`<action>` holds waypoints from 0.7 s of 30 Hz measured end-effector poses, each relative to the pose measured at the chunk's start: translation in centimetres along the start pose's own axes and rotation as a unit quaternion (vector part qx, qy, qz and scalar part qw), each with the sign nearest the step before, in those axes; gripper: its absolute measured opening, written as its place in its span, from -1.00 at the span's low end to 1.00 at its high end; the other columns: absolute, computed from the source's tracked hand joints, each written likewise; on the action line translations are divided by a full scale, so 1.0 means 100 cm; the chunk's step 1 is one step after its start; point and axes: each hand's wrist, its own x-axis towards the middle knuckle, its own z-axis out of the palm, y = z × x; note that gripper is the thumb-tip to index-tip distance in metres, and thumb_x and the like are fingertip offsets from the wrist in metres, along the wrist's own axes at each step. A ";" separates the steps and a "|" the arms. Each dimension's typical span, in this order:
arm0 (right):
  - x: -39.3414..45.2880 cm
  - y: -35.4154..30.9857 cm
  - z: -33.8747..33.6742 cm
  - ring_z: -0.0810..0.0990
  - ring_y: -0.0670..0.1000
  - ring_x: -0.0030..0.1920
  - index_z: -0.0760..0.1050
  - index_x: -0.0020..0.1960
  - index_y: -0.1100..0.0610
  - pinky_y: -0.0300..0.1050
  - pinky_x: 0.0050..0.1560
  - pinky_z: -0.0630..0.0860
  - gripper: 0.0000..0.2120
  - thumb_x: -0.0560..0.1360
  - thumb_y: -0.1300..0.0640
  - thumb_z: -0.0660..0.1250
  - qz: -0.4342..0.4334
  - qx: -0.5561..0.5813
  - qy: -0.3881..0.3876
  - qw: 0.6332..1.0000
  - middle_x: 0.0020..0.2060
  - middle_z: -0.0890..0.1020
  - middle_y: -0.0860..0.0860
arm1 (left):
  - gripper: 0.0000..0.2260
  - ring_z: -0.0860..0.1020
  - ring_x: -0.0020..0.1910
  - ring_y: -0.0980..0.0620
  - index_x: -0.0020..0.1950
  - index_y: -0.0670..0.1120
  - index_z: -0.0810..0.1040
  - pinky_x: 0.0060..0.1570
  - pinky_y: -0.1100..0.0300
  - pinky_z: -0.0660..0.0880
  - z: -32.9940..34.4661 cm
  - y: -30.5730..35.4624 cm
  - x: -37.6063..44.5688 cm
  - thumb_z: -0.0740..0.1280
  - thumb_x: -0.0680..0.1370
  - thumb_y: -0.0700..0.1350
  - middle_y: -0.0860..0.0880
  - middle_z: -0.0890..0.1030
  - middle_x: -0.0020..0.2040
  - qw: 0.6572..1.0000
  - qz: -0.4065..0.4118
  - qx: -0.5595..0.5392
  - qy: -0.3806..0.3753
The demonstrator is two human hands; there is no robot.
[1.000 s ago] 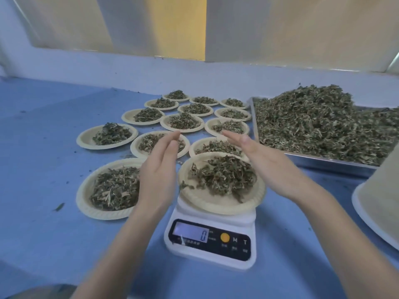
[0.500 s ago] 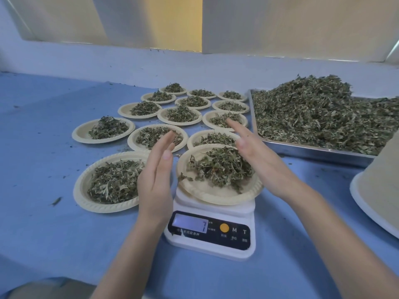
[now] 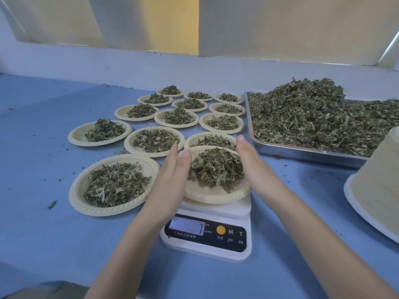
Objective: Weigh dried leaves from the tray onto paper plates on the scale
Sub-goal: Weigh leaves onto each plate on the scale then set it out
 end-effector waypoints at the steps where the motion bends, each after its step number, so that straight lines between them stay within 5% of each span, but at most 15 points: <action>1: 0.000 -0.003 0.001 0.06 -0.09 0.51 0.03 0.53 -0.16 0.04 0.49 0.02 -0.28 0.46 -0.44 -0.14 -0.010 0.019 0.014 1.000 0.52 0.09 -0.20 | -0.40 0.03 0.47 0.28 0.49 0.35 -0.03 0.42 0.07 -0.02 -0.002 0.007 0.001 -0.03 0.47 0.43 0.39 0.03 0.48 1.000 -0.004 -0.004 0.002; 5: 0.012 -0.029 0.008 0.12 -0.09 0.49 0.11 0.51 -0.16 0.03 0.45 0.05 -0.40 0.53 -0.37 -0.06 -0.023 0.070 0.012 0.997 0.49 0.18 -0.20 | -0.43 0.04 0.51 0.18 0.55 0.16 -0.01 0.43 0.09 0.00 -0.015 0.030 0.016 0.04 0.58 0.26 0.22 0.04 0.54 0.995 0.024 0.028 0.090; 9: 0.034 -0.066 0.036 0.18 -0.14 0.41 0.12 0.52 -0.10 -0.07 0.32 0.14 -0.45 0.58 -0.26 0.01 -0.048 0.088 -0.048 0.994 0.48 0.20 -0.17 | -0.51 0.24 0.45 0.08 0.52 0.02 0.18 0.33 0.11 0.20 -0.050 0.043 0.031 0.16 0.61 0.08 0.09 0.27 0.49 0.965 0.052 0.088 0.242; 21: 0.078 -0.150 0.227 0.14 0.03 0.50 0.05 0.55 -0.01 0.01 0.39 0.14 -0.29 0.52 -0.38 -0.04 -0.138 -0.078 -0.267 0.951 0.53 0.14 -0.07 | -0.59 0.31 0.40 -0.01 0.46 -0.09 0.28 0.29 0.18 0.20 -0.217 -0.014 0.014 0.14 0.63 -0.01 -0.03 0.36 0.44 0.883 -0.025 0.135 0.450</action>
